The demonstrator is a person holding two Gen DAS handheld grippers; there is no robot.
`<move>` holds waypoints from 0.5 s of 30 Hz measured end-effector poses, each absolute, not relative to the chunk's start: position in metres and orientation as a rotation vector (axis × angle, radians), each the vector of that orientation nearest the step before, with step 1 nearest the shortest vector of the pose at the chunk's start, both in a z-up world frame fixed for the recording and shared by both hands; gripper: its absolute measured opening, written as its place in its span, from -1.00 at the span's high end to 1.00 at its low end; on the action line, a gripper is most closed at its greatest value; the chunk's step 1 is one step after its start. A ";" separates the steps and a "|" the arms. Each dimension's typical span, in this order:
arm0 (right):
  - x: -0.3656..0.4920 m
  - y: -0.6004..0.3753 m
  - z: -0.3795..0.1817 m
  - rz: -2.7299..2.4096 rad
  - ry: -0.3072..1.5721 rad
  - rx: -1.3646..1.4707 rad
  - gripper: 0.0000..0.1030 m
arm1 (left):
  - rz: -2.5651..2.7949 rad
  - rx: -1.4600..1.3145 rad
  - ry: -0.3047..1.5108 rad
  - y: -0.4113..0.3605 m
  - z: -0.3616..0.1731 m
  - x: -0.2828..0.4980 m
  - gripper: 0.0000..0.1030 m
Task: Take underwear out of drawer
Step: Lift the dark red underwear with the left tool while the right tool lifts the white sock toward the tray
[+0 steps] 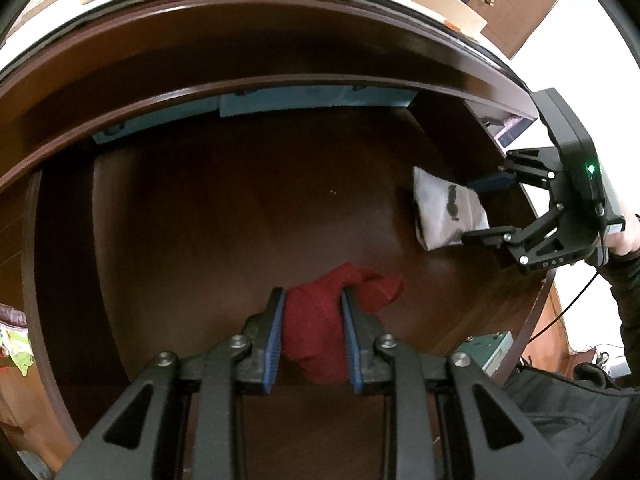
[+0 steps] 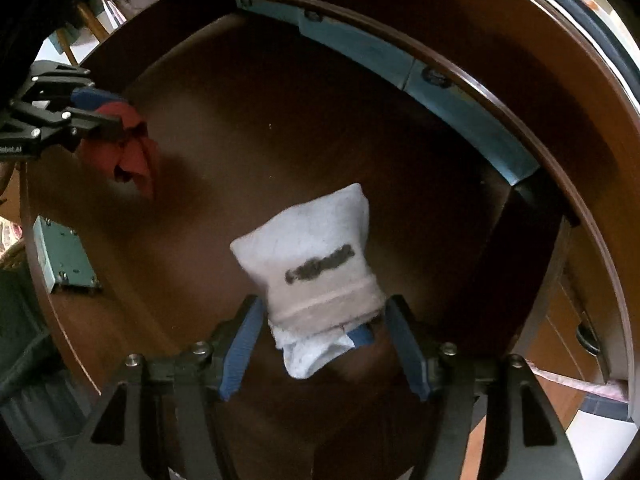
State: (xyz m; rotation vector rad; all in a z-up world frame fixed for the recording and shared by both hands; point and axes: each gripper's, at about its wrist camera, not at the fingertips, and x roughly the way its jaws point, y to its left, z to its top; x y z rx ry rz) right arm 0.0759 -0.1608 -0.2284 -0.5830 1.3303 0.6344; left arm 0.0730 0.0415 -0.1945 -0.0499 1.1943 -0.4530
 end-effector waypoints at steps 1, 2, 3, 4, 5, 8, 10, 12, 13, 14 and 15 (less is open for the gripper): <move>0.077 -0.159 -0.228 0.636 1.325 -0.570 -0.28 | -0.454 -0.053 1.192 0.041 -0.194 0.073 0.51; 0.074 -0.156 -0.230 0.635 1.323 -0.564 -0.28 | -0.453 -0.056 1.189 0.040 -0.194 0.074 0.51; 0.071 -0.164 -0.227 0.633 1.321 -0.568 -0.28 | -0.450 -0.053 1.185 0.039 -0.194 0.073 0.51; 0.071 -0.162 -0.229 0.632 1.316 -0.581 -0.28 | -0.446 -0.045 1.180 0.038 -0.194 0.074 0.51; 0.070 -0.169 -0.227 0.635 1.315 -0.582 -0.28 | -0.441 -0.035 1.173 0.036 -0.193 0.073 0.51; 0.065 -0.158 -0.239 0.668 1.343 -0.609 -0.28 | -0.418 0.001 1.143 0.032 -0.190 0.071 0.51; 0.057 -0.149 -0.243 0.682 1.341 -0.640 0.06 | -0.391 0.031 1.107 0.030 -0.185 0.068 0.51; 0.049 -0.146 -0.242 0.708 1.330 -0.635 0.25 | -0.364 0.058 1.062 0.027 -0.177 0.065 0.51; 0.045 -0.146 -0.238 0.729 1.322 -0.605 0.34 | -0.346 0.075 1.036 0.026 -0.173 0.063 0.51; 0.041 -0.146 -0.235 0.738 1.309 -0.595 0.37 | -0.336 0.083 1.022 0.025 -0.170 0.062 0.51; 0.037 -0.147 -0.233 0.743 1.288 -0.591 0.39 | -0.323 0.092 1.001 0.024 -0.166 0.060 0.51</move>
